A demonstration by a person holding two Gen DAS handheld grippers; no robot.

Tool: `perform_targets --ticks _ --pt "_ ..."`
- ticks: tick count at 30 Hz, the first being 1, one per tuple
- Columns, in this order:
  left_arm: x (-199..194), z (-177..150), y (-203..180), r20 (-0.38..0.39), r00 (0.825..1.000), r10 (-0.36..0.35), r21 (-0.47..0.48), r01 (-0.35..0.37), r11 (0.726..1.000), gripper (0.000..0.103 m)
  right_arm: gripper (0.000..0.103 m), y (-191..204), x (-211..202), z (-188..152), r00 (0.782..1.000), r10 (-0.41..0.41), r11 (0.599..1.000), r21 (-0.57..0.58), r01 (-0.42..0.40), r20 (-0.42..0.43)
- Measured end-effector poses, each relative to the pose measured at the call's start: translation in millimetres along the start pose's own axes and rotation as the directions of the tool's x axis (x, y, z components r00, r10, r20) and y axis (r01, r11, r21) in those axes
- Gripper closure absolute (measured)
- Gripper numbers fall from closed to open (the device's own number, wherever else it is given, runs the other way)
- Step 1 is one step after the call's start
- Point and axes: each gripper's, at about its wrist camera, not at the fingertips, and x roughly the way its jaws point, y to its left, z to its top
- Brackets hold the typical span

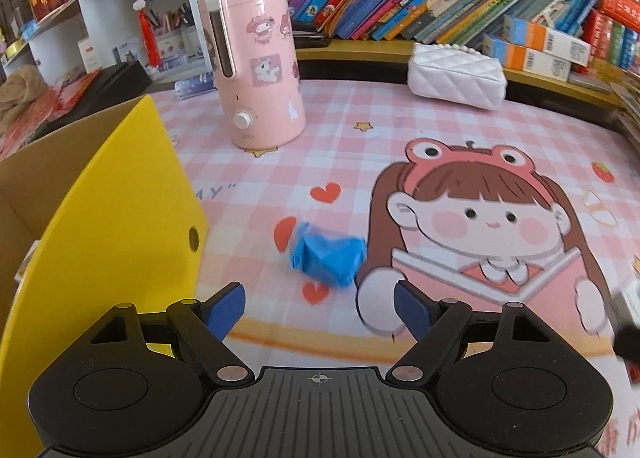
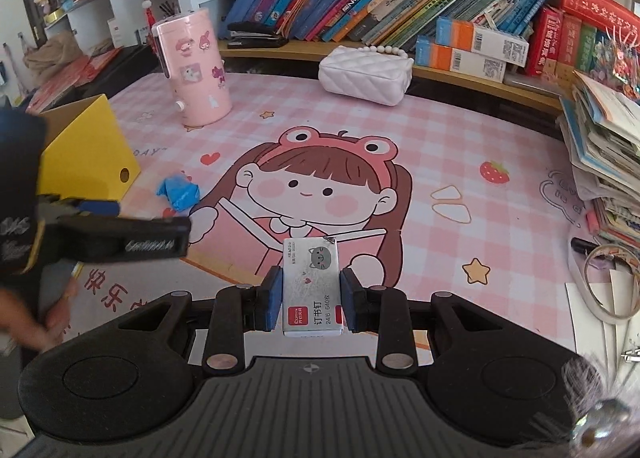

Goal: Organize objects
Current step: 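Grasp the white card with the right tool while the left tool grasps the blue item, then lift the card and blue item and carry them toward the yellow box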

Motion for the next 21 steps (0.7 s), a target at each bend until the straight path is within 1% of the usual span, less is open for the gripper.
perform_targets --ticks 1,4,6,8,9,10,14,18,21 --pt "4.3 3.1 0.0 0.001 1.000 -0.001 -0.007 0.001 1.000 0.022 0.075 -0.1 1.0 0.8 1.000 0.001 1.000 0.003 -0.001 -0.005" --pt "17.3 11.3 -1.4 -0.006 1.000 -0.002 -0.024 0.002 1.000 0.033 0.075 -1.8 1.8 -0.1 1.000 -0.004 1.000 0.013 0.004 -0.019" --pt "22.8 14.6 -0.9 -0.004 1.000 -0.008 -0.038 0.008 0.999 0.035 0.075 -2.1 1.4 -0.3 1.000 -0.008 1.000 0.012 0.009 -0.024" --pt "27.6 15.8 0.2 -0.005 1.000 -0.014 -0.042 0.014 0.999 0.048 0.075 -1.6 1.3 -0.5 0.999 -0.009 1.000 0.008 0.009 -0.033" --pt "29.7 15.7 1.2 -0.010 1.000 -0.021 -0.044 0.020 0.999 0.052 0.075 -1.5 1.7 -0.7 0.999 -0.006 1.000 0.007 0.007 -0.043" --pt "29.8 15.8 2.4 -0.005 1.000 -0.030 -0.050 0.030 0.998 0.060 0.075 -1.7 1.9 -1.2 0.999 -0.002 1.000 0.009 0.003 -0.051" --pt "23.6 14.7 3.7 -0.010 0.999 -0.040 -0.041 0.040 0.998 0.061 0.075 -1.5 1.0 -3.6 0.998 -0.006 1.000 0.017 0.007 -0.057" --pt "2.6 11.2 8.2 0.005 0.998 -0.062 -0.049 0.062 0.997 0.062 0.075 0.7 0.9 -2.7 0.998 -0.023 1.000 0.016 0.023 -0.052" --pt "-15.7 6.9 11.2 0.009 0.997 -0.076 -0.058 0.077 0.995 0.062 0.075 6.2 2.4 -2.4 0.998 -0.019 1.000 0.006 0.020 -0.057"
